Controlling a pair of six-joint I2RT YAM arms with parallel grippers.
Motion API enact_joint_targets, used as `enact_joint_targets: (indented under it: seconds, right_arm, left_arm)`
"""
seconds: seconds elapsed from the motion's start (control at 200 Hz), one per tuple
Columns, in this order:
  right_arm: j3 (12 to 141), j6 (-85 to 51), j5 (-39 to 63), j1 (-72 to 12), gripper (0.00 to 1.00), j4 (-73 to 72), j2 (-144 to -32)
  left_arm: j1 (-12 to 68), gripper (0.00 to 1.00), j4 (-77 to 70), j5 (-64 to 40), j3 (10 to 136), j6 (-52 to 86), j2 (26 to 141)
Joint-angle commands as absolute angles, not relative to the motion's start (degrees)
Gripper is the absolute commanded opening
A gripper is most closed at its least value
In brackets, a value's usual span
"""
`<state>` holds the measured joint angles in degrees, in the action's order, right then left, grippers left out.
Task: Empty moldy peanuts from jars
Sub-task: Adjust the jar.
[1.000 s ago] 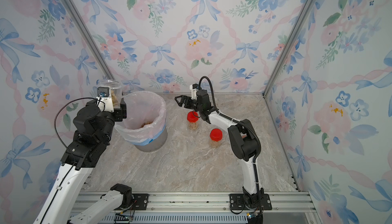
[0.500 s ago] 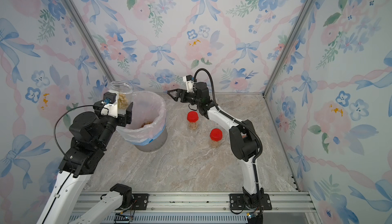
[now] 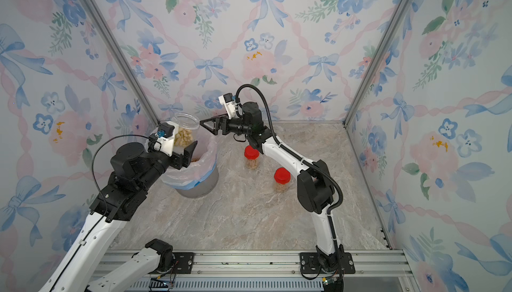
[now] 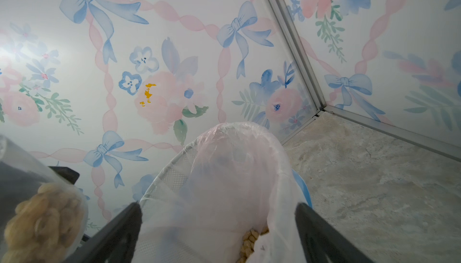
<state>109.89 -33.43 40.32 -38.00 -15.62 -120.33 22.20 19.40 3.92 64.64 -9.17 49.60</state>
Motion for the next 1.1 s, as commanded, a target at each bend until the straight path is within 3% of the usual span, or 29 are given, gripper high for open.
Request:
enact_joint_targets:
  seconds: [0.0,0.62,0.9,1.095]
  right_arm:
    - [111.65,-31.58,41.30,-38.98,0.98,-13.84,-118.83]
    - [111.73,-27.17,42.89,-41.59,0.97,-12.30,-116.99]
    - [112.64,-26.28,44.05,-42.97,0.97,-11.89,-117.15]
    - [113.03,-25.05,44.01,-43.74,0.97,-11.12,-116.29]
  left_arm:
    - [23.27,0.01,14.10,5.54,65.11,-8.81,49.04]
    - [24.65,0.04,14.14,5.33,63.72,-9.05,52.59]
    - [24.76,0.18,14.06,3.54,64.16,-8.40,53.50]
    - [24.77,0.22,14.15,3.08,63.83,-8.35,54.31]
